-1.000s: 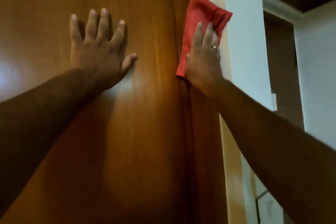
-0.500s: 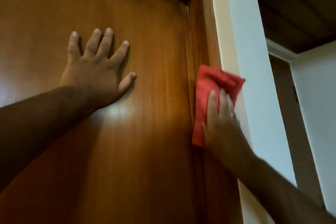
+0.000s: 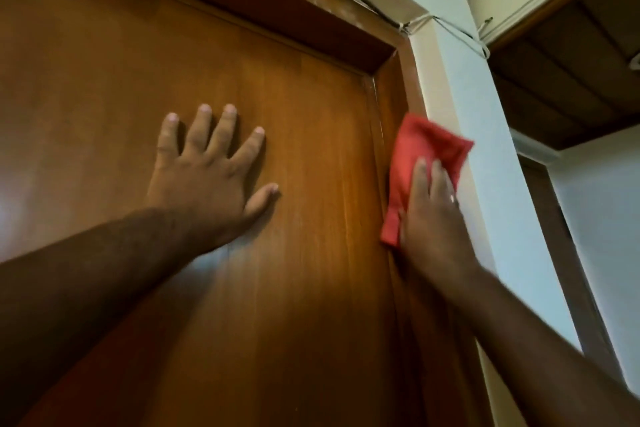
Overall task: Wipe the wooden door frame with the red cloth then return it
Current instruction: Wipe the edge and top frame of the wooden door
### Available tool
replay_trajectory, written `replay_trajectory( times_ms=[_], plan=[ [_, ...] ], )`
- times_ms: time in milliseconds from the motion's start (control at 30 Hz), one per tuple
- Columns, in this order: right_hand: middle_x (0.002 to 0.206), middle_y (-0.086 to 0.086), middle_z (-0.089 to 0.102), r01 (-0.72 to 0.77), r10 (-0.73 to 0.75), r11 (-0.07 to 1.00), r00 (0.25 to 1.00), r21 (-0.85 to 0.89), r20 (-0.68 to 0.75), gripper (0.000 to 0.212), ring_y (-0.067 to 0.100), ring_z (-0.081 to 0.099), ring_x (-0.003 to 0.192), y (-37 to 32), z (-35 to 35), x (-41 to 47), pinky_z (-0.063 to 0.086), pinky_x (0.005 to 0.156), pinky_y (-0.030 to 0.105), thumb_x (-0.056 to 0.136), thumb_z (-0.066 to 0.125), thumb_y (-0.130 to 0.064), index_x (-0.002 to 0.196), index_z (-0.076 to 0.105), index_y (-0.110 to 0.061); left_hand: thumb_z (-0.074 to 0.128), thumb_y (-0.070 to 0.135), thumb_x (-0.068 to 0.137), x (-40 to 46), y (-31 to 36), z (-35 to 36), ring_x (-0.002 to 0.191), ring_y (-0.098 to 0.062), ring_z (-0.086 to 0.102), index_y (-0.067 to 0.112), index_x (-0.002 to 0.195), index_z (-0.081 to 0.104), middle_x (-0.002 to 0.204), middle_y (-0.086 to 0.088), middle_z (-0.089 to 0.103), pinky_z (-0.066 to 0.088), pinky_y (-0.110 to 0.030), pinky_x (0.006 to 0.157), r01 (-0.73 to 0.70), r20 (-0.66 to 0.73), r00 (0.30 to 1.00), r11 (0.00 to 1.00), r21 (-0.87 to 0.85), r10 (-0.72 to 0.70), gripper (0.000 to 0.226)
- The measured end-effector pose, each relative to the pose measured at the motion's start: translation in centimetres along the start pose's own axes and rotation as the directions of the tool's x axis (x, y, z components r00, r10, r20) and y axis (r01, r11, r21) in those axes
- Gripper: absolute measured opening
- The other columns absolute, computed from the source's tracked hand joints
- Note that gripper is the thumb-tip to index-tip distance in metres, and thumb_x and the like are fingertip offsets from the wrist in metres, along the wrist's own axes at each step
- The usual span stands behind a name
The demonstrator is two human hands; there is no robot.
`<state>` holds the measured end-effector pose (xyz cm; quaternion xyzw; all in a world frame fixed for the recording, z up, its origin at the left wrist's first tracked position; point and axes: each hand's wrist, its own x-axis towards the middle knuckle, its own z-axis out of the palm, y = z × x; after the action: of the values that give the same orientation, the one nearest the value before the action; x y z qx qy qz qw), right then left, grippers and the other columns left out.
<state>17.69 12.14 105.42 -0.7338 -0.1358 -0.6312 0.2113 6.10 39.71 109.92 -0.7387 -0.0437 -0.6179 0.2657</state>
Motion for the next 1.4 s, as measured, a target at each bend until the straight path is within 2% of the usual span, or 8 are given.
replay_trajectory(
  times_ms=[133,467,700,933,1067,1167,1267,1400],
  plan=[
    [0.163,0.022,0.013,-0.001,0.004,0.997,0.999,-0.073,0.048,0.082,0.043,0.027,0.146,1.4,0.4,-2.6,0.038,0.110,0.052,0.097,0.052,-0.036,0.157,0.004,-0.009,0.002,0.079,0.085,2.3,-4.8,-1.5,0.152,-0.040,0.010,0.027,0.159,0.009,0.167,-0.017,0.011,0.011,-0.064,0.117,0.087,-0.035,0.996,0.992,0.093,-0.084,0.091],
    [0.163,0.027,0.012,-0.023,0.022,1.000,0.997,0.000,0.080,0.094,0.043,0.022,0.147,-2.4,-3.1,19.2,0.025,0.119,0.045,0.092,0.064,-0.025,0.156,-0.001,-0.001,-0.005,0.083,0.081,3.3,-7.2,-1.0,0.153,-0.036,0.011,0.029,0.159,0.009,0.167,-0.015,0.012,0.010,-0.064,0.117,0.069,-0.041,0.997,0.996,0.058,-0.067,0.096],
    [0.156,0.014,0.037,-0.096,0.148,0.907,0.984,0.411,-0.097,0.076,0.030,0.038,0.142,-4.4,-3.6,22.5,0.032,0.115,0.032,0.087,0.049,0.001,0.156,0.022,-0.013,-0.003,0.081,0.083,3.3,-6.8,-1.2,0.153,-0.036,0.012,0.028,0.159,0.011,0.167,-0.016,0.015,0.012,-0.064,0.117,0.086,-0.029,0.996,0.993,0.083,-0.084,0.094],
    [0.157,0.006,0.036,0.435,-0.364,0.846,0.894,0.307,-0.261,0.081,0.023,0.035,0.142,-16.9,-4.3,22.3,0.029,0.114,0.027,0.084,0.056,0.004,0.156,0.026,-0.018,-0.007,0.082,0.081,3.4,-6.7,-1.2,0.154,-0.032,0.006,0.032,0.159,0.004,0.169,-0.012,0.007,0.008,-0.062,0.119,0.102,-0.020,0.995,0.992,0.071,-0.101,0.094],
    [0.164,0.010,0.022,0.545,-0.503,0.822,0.831,0.164,-0.240,0.086,0.028,0.019,0.150,-19.6,-4.0,22.2,0.021,0.122,0.037,0.084,0.057,0.003,0.158,0.017,-0.016,-0.008,0.083,0.080,3.2,-6.8,-1.2,0.155,-0.030,0.005,0.035,0.159,0.002,0.169,-0.009,0.005,0.006,-0.059,0.120,0.109,-0.015,0.994,0.992,0.063,-0.109,0.093],
    [0.156,0.011,0.034,0.404,-0.356,0.896,0.901,0.183,-0.249,0.085,0.030,0.035,0.141,-14.1,-3.5,22.0,0.035,0.112,0.038,0.081,0.061,0.006,0.155,0.024,-0.016,-0.007,0.082,0.081,3.1,-7.0,-1.2,0.155,-0.029,0.006,0.035,0.159,0.001,0.169,-0.008,0.005,0.007,-0.057,0.121,0.103,-0.010,0.995,0.992,0.071,-0.103,0.092],
    [0.143,0.018,0.047,0.070,-0.048,0.987,0.988,0.142,-0.149,0.087,0.037,0.049,0.128,-6.2,-3.7,22.3,0.044,0.102,0.042,0.074,0.077,-0.001,0.148,0.033,-0.008,-0.007,0.082,0.082,3.0,-6.9,-1.3,0.155,-0.030,0.006,0.034,0.160,0.001,0.169,-0.010,0.005,0.008,-0.058,0.120,0.102,0.001,0.995,0.992,0.073,-0.102,0.092],
    [0.125,0.023,0.060,-0.014,0.016,0.995,1.000,0.102,-0.021,0.050,0.041,0.059,0.111,-6.3,-5.7,23.7,0.049,0.088,0.041,0.078,0.067,-0.005,0.126,0.053,-0.004,-0.005,0.082,0.080,3.2,-6.6,-1.6,0.155,-0.029,0.002,0.032,0.160,-0.002,0.169,-0.010,0.001,0.005,-0.056,0.122,0.104,0.004,0.994,0.993,0.056,-0.105,0.094]
  ],
)
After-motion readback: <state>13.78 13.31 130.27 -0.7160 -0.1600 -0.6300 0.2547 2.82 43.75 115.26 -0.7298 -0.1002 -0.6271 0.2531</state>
